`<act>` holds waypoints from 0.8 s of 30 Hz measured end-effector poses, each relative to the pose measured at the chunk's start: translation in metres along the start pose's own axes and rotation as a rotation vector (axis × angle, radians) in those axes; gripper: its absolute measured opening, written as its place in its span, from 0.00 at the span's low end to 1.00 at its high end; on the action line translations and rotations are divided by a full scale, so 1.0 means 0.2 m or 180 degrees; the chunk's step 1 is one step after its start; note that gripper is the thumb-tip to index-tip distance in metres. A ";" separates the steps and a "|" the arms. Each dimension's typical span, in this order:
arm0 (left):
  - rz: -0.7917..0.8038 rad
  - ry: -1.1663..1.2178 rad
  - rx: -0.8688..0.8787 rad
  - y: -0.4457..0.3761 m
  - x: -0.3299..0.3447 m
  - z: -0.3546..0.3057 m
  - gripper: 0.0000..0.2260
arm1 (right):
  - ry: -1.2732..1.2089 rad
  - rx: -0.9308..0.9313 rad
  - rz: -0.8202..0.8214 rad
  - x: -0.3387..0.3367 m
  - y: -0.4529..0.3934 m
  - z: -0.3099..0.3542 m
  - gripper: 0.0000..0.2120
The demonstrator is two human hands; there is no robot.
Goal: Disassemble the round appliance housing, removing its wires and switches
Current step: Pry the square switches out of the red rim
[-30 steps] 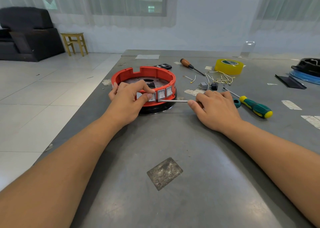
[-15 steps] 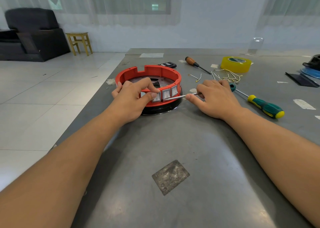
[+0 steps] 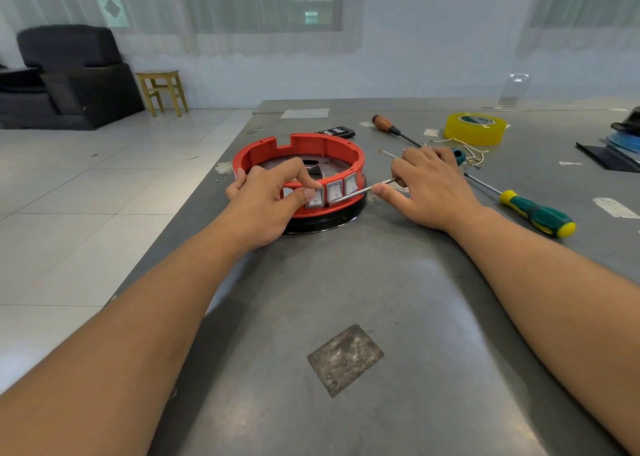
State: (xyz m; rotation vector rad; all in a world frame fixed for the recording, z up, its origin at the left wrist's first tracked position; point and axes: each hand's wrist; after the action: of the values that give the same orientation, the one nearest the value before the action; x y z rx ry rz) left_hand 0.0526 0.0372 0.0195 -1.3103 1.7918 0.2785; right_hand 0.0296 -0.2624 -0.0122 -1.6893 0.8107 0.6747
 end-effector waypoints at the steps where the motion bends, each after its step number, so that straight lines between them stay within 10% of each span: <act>1: 0.0001 0.0003 -0.0003 0.00 0.00 0.00 0.09 | -0.0002 0.0008 0.0007 0.00 0.00 0.00 0.32; 24: -0.0121 0.0027 0.0051 0.01 0.03 0.01 0.09 | 0.0087 0.0646 0.0331 -0.12 0.19 0.14 0.33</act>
State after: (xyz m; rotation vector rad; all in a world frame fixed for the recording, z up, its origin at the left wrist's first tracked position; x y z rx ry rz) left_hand 0.0524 0.0353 0.0129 -1.3347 1.7706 0.2377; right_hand -0.0167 -0.2370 -0.0219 -1.4839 0.9591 0.6194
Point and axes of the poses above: each hand's wrist, its own y-axis away from the middle knuckle, its own x-axis out of the palm, z = x × y, and after that the axes turned 2 degrees about -x, right-handed
